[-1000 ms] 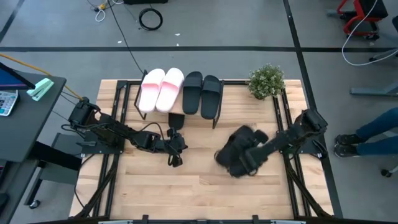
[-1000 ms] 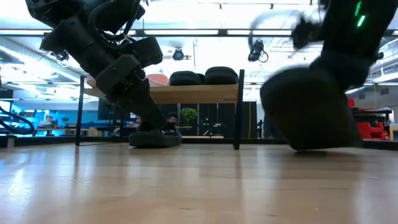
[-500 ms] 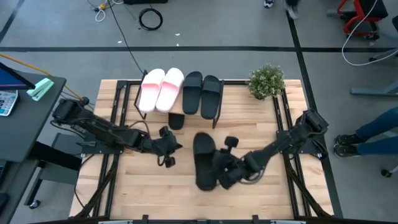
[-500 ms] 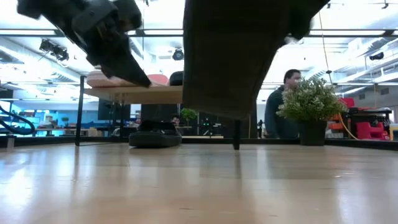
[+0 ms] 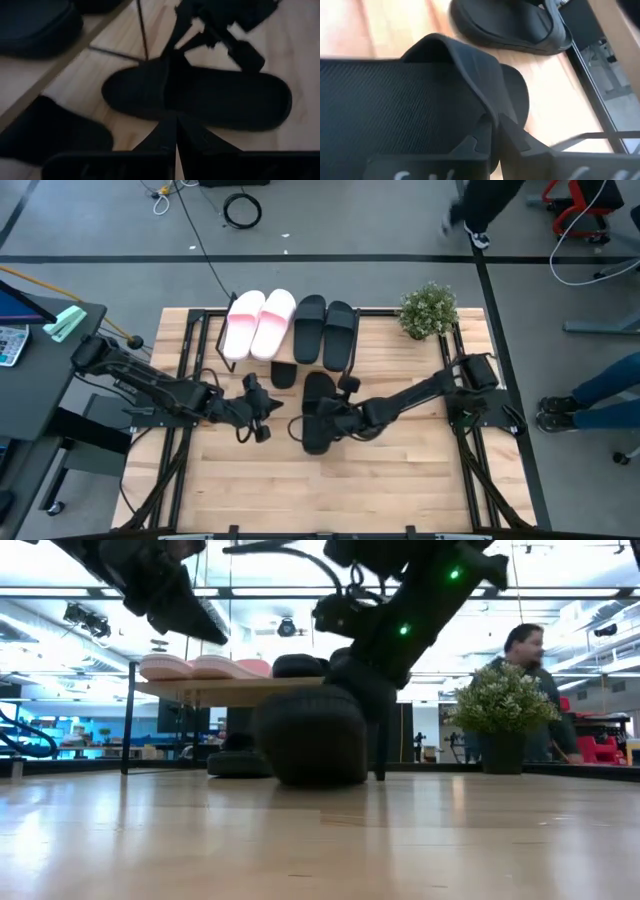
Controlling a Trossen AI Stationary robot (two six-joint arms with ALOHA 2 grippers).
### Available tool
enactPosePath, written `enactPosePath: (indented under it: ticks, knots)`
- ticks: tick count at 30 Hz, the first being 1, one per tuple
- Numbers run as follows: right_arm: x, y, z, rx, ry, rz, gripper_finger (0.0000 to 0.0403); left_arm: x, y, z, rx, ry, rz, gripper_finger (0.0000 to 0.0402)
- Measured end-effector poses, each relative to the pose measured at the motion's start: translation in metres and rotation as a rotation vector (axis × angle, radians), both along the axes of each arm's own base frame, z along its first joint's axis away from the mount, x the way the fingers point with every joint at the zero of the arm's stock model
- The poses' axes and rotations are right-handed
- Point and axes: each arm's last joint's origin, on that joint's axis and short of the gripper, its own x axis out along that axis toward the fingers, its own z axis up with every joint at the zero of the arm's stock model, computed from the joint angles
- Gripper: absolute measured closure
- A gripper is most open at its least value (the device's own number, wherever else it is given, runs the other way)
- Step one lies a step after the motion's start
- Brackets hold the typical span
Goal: Pick and place slides into the shelf
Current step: Put the black slide under the shelf
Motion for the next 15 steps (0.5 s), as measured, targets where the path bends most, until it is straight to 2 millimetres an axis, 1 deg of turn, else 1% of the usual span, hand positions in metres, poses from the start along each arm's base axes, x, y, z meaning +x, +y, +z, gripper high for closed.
enactPosePath:
  ticks: [3, 6, 9, 12, 15]
  knots:
    - [0.004, -0.011, -0.004, 0.003, 0.000, -0.031, 0.0380, -0.002, 0.002, -0.005, -0.007, 0.046, 0.025, 0.0391]
    - [0.007, -0.019, -0.004, 0.029, -0.001, -0.030, 0.0366, -0.002, 0.002, -0.006, -0.025, 0.044, 0.040, 0.0397]
    - [0.010, -0.027, -0.002, 0.088, -0.019, -0.026, 0.0351, -0.002, 0.002, -0.005, -0.047, 0.031, 0.051, 0.0392]
    - [0.013, -0.032, 0.001, 0.126, -0.034, -0.025, 0.0336, -0.002, 0.000, -0.005, -0.072, 0.021, 0.061, 0.0381]
    - [0.013, -0.033, 0.001, 0.160, -0.042, -0.032, 0.0320, -0.003, -0.003, -0.005, -0.094, 0.014, 0.062, 0.0379]
